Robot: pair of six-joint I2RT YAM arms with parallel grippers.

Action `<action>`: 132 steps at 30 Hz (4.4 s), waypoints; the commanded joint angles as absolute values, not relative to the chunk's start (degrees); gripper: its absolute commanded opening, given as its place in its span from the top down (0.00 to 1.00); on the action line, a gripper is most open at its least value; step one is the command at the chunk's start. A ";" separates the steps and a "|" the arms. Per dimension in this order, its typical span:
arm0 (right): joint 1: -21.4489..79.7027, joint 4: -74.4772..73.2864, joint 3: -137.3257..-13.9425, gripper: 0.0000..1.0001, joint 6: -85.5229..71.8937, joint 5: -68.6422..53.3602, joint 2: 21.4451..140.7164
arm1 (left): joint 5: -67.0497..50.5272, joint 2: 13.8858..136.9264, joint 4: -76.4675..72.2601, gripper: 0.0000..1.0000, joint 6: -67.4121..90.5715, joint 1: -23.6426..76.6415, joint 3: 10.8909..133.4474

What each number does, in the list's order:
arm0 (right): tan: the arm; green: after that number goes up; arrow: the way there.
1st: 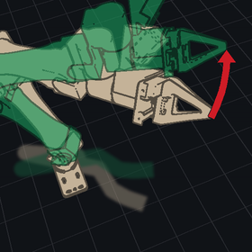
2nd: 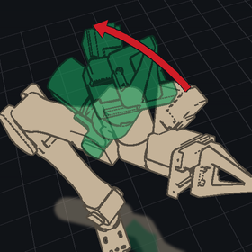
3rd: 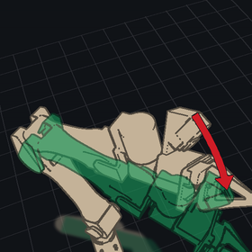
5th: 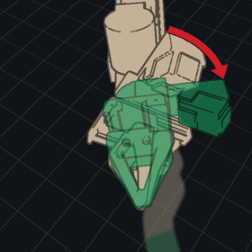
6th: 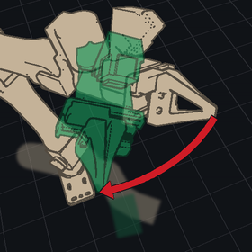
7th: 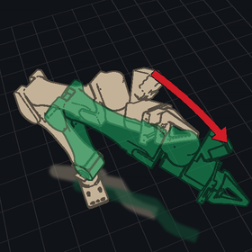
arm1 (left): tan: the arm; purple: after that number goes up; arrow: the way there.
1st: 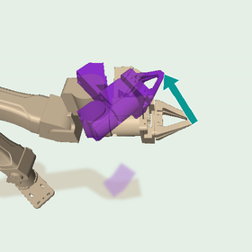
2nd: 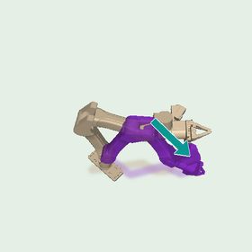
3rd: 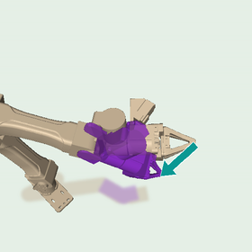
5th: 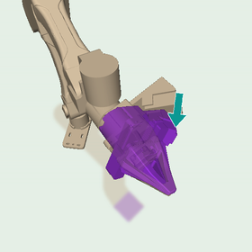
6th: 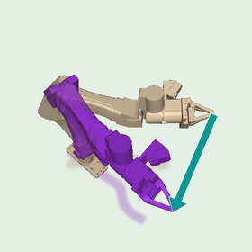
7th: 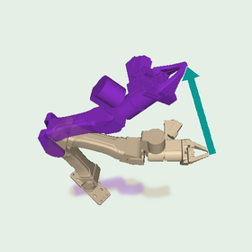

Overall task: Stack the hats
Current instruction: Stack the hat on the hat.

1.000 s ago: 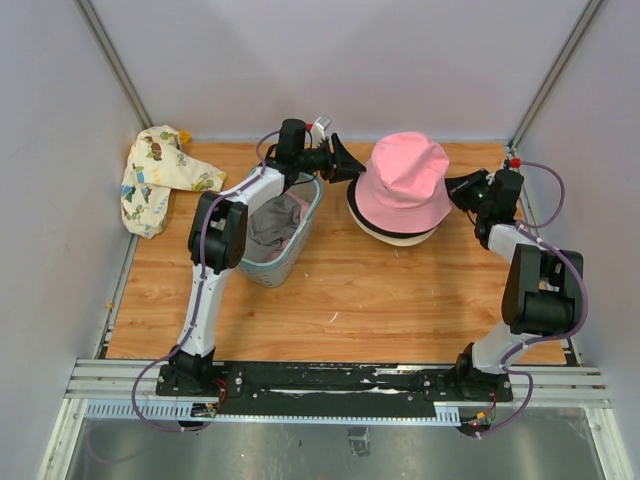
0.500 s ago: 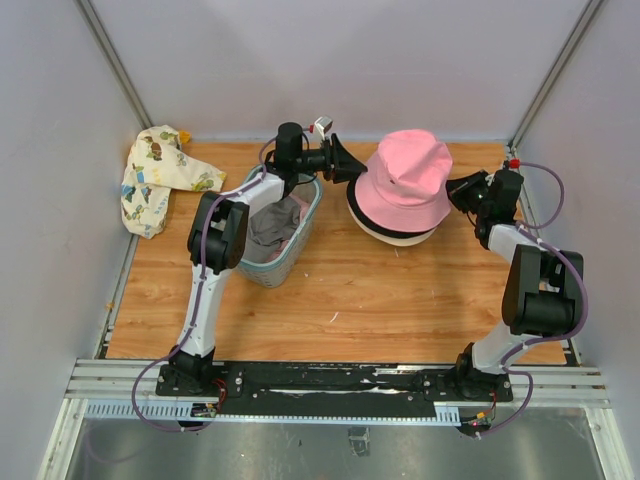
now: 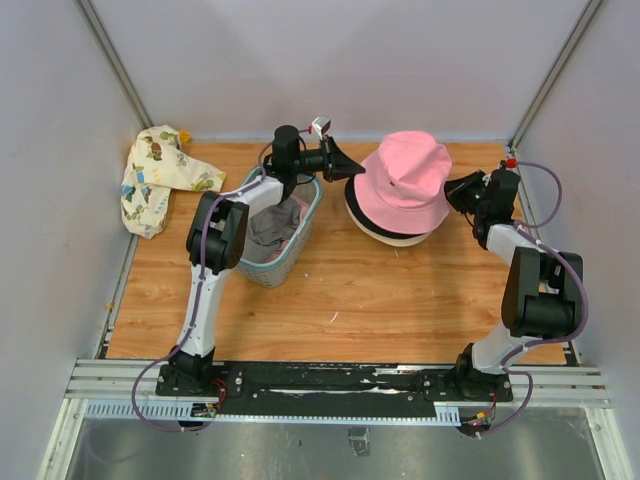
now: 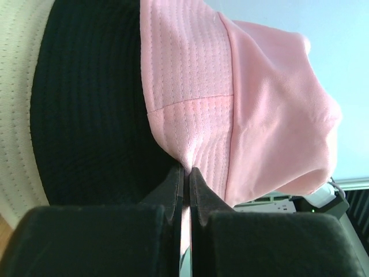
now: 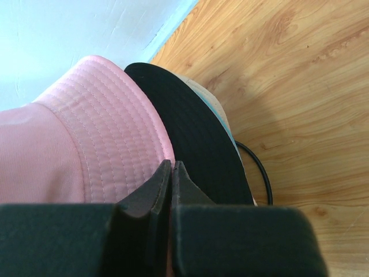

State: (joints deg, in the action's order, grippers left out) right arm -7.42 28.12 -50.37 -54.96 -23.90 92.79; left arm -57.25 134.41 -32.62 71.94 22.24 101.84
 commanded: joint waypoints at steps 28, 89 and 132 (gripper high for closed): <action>-8.31 28.77 -44.60 0.99 -50.30 -20.41 95.24 | -42.70 137.83 20.41 1.00 33.04 21.03 118.12; -9.51 35.16 -25.51 0.42 -67.78 -26.11 64.42 | -42.78 128.63 18.02 1.00 29.97 27.67 105.47; -16.03 34.47 -25.44 1.00 -63.45 -20.99 80.56 | -38.67 131.16 24.34 0.99 24.83 28.15 107.10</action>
